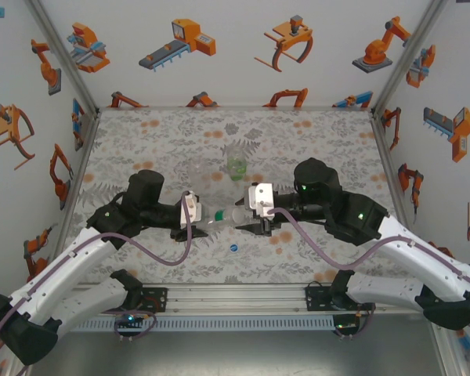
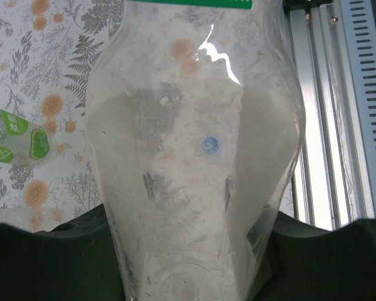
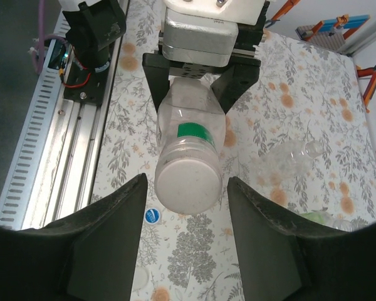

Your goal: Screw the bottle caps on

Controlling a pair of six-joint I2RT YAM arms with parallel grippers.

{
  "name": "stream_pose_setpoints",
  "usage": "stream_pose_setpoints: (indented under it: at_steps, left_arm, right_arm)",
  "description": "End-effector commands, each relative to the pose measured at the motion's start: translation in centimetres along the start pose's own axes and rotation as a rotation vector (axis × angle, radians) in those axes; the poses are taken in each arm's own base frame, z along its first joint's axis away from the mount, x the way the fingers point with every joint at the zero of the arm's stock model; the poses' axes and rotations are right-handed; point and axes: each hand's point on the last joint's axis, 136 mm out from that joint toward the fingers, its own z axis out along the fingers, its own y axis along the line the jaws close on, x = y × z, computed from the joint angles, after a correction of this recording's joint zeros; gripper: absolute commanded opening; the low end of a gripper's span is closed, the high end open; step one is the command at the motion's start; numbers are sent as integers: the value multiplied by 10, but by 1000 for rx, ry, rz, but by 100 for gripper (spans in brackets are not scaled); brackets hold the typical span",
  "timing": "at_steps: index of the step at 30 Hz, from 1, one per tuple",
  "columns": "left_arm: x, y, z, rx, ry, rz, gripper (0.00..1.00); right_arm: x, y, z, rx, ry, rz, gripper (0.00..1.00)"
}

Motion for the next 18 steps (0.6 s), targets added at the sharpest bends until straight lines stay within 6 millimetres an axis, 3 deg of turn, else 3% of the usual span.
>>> stream_pose_setpoints:
  at_steps: [1,12,18]
  left_arm:
    - [-13,-3,-4,24,-31,33,0]
    - [-13,-1,-6,8,-26,41,0]
    - [-9,11,-8,-77,-3,52,0]
  right_arm:
    - [-20,-3,-5,10,-59,-44,50]
    - [-15,-16,-4,76,-35,15,34]
    - [-19,-43,-2,216,-95,208,21]
